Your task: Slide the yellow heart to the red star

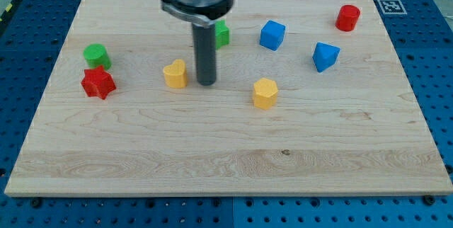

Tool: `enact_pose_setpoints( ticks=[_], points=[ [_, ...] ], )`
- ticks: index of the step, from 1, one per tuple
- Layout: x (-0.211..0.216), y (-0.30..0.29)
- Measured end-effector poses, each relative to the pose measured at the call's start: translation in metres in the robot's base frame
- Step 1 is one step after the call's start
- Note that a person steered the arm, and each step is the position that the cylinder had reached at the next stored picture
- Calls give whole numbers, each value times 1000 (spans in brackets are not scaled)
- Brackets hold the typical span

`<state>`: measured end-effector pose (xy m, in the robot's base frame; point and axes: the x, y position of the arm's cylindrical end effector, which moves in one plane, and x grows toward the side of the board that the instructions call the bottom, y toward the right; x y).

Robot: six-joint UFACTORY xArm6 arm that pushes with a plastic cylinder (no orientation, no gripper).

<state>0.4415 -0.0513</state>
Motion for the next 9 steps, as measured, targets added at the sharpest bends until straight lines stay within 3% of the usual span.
enact_pose_setpoints(
  ticks=[2, 3, 6, 7, 8, 9],
  points=[
    [-10, -59],
    [-33, -49],
    [-33, -85],
    [-39, -85],
    [-40, -45],
    [-19, -36]
  ],
)
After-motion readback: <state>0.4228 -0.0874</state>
